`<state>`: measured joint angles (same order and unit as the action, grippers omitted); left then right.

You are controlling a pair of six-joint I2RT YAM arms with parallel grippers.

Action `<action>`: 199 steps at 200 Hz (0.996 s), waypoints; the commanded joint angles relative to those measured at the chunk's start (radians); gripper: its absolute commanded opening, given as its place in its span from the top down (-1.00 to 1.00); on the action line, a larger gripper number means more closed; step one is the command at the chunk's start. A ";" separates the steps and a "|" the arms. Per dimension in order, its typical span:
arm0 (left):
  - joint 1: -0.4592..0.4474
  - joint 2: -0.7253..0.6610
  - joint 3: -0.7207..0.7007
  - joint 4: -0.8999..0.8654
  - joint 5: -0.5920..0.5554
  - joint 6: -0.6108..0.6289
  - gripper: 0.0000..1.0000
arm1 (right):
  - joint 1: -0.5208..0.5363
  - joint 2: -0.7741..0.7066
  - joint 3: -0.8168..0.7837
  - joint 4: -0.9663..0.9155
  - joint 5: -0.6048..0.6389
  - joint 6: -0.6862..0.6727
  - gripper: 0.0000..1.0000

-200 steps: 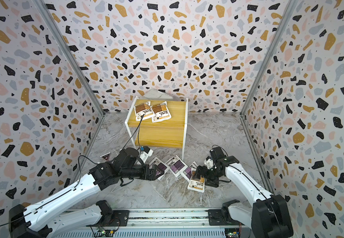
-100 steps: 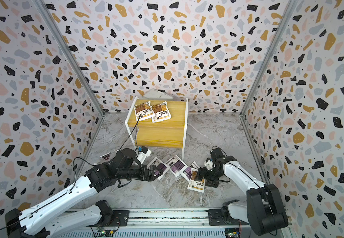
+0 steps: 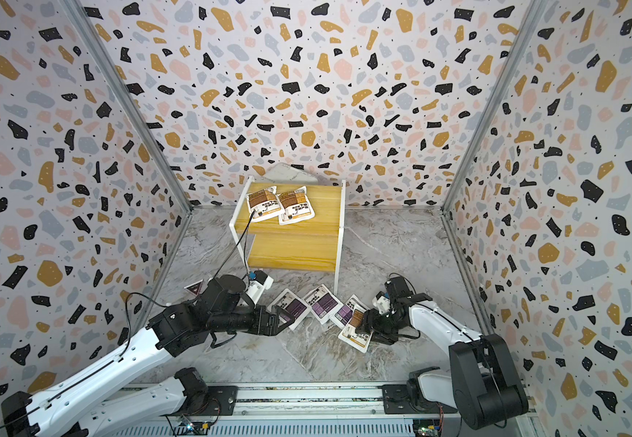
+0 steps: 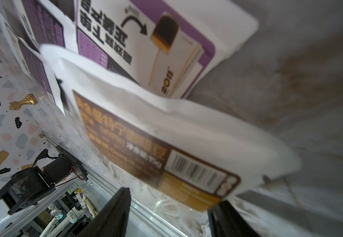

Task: Place the bagged coffee beans on the shelf by color
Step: Pick up the bagged coffee beans at the center of the board.

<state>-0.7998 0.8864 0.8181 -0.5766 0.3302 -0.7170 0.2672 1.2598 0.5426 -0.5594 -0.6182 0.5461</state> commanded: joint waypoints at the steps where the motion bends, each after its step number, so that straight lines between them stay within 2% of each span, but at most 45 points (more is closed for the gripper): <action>1: 0.002 -0.016 0.016 -0.012 -0.009 0.021 -1.00 | -0.003 -0.020 -0.007 0.012 -0.017 0.009 -0.42; 22: 0.002 -0.031 0.013 -0.023 -0.019 0.022 -1.00 | -0.003 -0.041 -0.021 0.021 -0.015 0.007 -0.42; 63: 0.001 -0.038 0.011 -0.035 -0.020 0.020 -1.00 | -0.003 -0.065 -0.042 0.078 -0.008 0.045 -0.26; 91: 0.001 -0.032 0.019 -0.037 -0.020 0.022 -1.00 | -0.003 -0.086 -0.034 0.073 0.005 0.043 0.05; 110: 0.002 -0.030 0.022 -0.040 -0.022 0.024 -1.00 | -0.003 -0.094 -0.030 0.064 0.006 0.037 0.12; 128: 0.002 -0.030 0.023 -0.041 -0.025 0.025 -1.00 | -0.003 -0.104 -0.023 0.049 0.015 0.032 0.37; 142: 0.001 -0.030 0.023 -0.042 -0.026 0.026 -1.00 | -0.003 -0.114 -0.017 0.035 0.020 0.027 0.63; 148: 0.001 -0.028 0.022 -0.042 -0.026 0.024 -1.00 | -0.003 -0.120 -0.014 0.028 0.023 0.025 0.68; 199: 0.002 -0.031 0.033 -0.049 -0.034 0.029 -1.00 | -0.003 -0.221 0.066 -0.123 0.042 -0.005 0.70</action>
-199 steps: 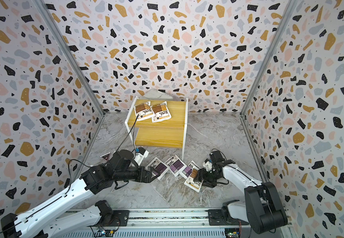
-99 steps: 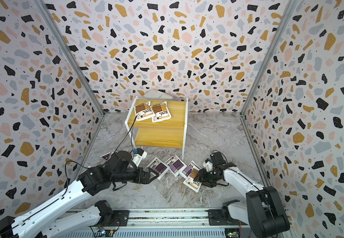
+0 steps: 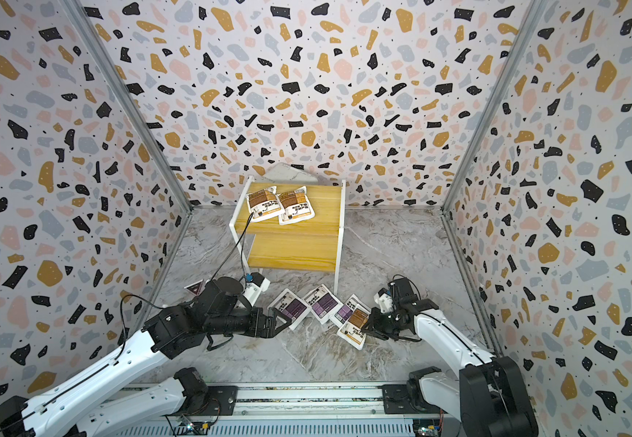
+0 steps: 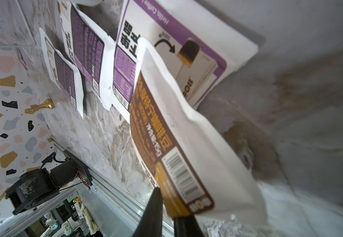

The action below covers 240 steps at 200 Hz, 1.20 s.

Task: Place the bagged coffee beans on the shelf by color
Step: Pick up the bagged coffee beans at the center of the board, then place the bagged coffee beans on the shelf.

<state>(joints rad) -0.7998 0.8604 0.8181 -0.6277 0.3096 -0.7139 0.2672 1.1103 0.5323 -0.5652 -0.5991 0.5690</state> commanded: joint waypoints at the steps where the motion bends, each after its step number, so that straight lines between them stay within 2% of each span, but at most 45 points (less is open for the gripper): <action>1: 0.002 -0.005 0.034 0.000 -0.013 0.027 -1.00 | -0.003 -0.076 0.080 -0.122 0.024 -0.029 0.70; 34: 0.010 -0.003 0.085 -0.045 -0.023 0.057 -1.00 | -0.004 -0.158 0.230 -0.290 0.069 -0.045 0.71; 62: 0.046 0.015 0.172 -0.096 -0.001 0.086 -1.00 | -0.005 -0.136 0.430 -0.449 0.147 -0.087 0.72; 100: 0.102 0.024 0.303 -0.168 0.025 0.116 -1.00 | -0.006 -0.025 0.817 -0.664 0.351 -0.185 0.73; 129: 0.128 0.013 0.384 -0.214 0.022 0.123 -1.00 | -0.008 0.105 1.169 -0.717 0.450 -0.248 0.75; 154: 0.148 0.007 0.437 -0.233 0.022 0.117 -1.00 | -0.008 0.256 1.494 -0.712 0.384 -0.271 0.77; 187: 0.162 0.014 0.489 -0.254 0.025 0.123 -1.00 | -0.008 0.448 1.827 -0.684 0.190 -0.271 0.77; 217: 0.174 0.009 0.495 -0.274 0.029 0.131 -1.00 | -0.006 0.537 1.907 -0.591 -0.039 -0.209 0.79; 240: 0.184 0.001 0.489 -0.280 0.034 0.131 -1.00 | 0.008 0.569 1.905 -0.548 -0.118 -0.189 0.79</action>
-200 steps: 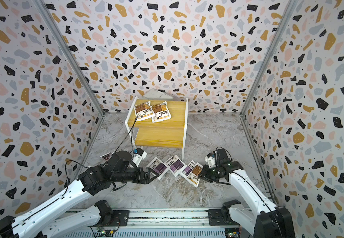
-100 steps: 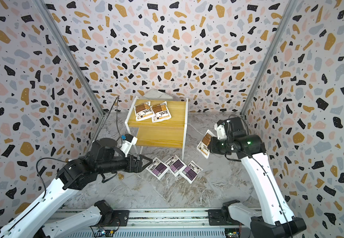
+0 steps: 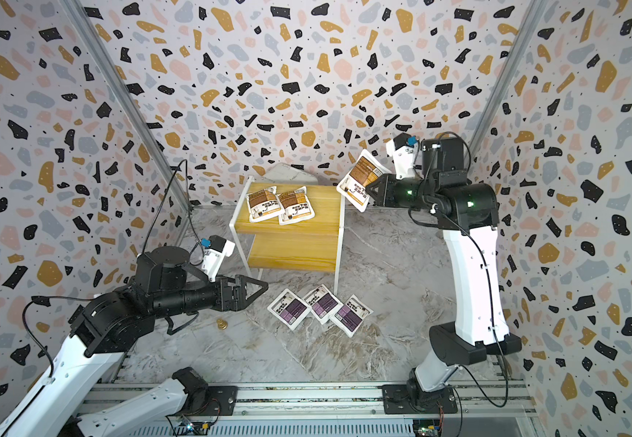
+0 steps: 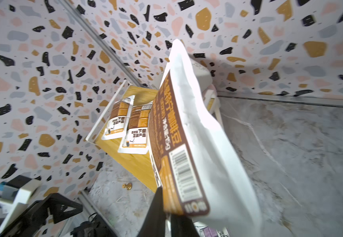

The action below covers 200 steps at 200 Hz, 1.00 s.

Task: Place the bagged coffee beans on the shelf by color
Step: Place the bagged coffee beans on the shelf.

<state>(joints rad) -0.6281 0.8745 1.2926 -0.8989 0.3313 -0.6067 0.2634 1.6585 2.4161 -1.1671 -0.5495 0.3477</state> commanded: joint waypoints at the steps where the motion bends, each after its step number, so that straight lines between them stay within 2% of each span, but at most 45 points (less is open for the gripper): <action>1: 0.013 -0.014 0.014 -0.010 0.012 0.024 -1.00 | 0.012 0.023 0.021 0.054 -0.170 0.033 0.79; 62: 0.031 -0.023 0.004 -0.018 0.023 0.027 -1.00 | 0.043 0.098 0.019 0.061 -0.246 0.031 0.79; 116: 0.048 -0.029 0.006 -0.032 0.030 0.038 -1.00 | 0.046 0.115 0.020 0.021 -0.234 0.007 0.80; 145: 0.057 -0.026 0.016 -0.039 0.035 0.045 -1.00 | 0.057 0.118 0.017 -0.036 -0.184 -0.038 0.81; 200: 0.068 -0.011 0.020 -0.037 0.056 0.046 -1.00 | 0.074 0.143 0.016 -0.048 -0.191 -0.056 0.82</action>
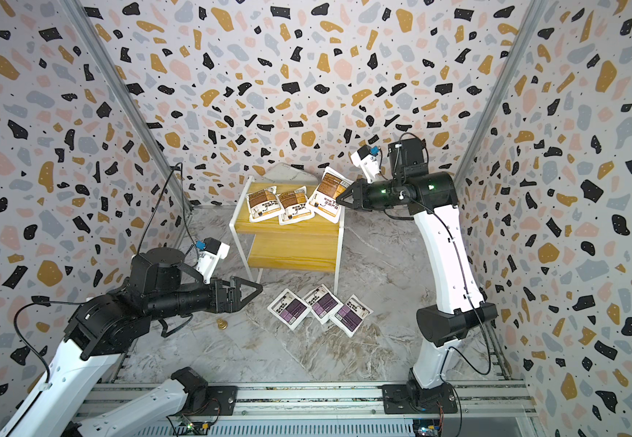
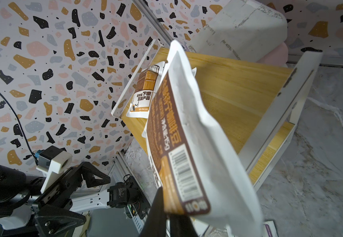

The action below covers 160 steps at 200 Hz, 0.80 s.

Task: Place the bagged coffee beans on the shelf by color
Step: Place the bagged coffee beans on the shelf.

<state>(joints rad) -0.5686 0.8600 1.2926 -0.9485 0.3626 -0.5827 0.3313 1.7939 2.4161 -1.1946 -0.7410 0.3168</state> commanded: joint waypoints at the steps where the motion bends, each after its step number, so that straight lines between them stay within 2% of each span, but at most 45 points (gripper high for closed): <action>1: 0.009 0.004 0.020 0.013 0.025 0.022 -1.00 | 0.006 0.008 0.016 -0.021 0.000 -0.025 0.81; 69: 0.021 0.000 0.015 0.002 0.030 0.031 -1.00 | 0.006 0.035 0.022 -0.034 0.027 -0.037 0.73; 125: 0.034 0.006 0.005 0.012 0.043 0.033 -1.00 | 0.007 0.051 0.030 -0.034 0.028 -0.035 0.48; 160: 0.042 0.007 -0.006 0.022 0.056 0.030 -1.00 | 0.006 0.059 0.042 -0.033 0.042 -0.031 0.18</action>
<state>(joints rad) -0.5365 0.8692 1.2926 -0.9504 0.3939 -0.5652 0.3355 1.8561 2.4176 -1.2121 -0.7082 0.2863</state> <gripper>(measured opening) 0.999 0.374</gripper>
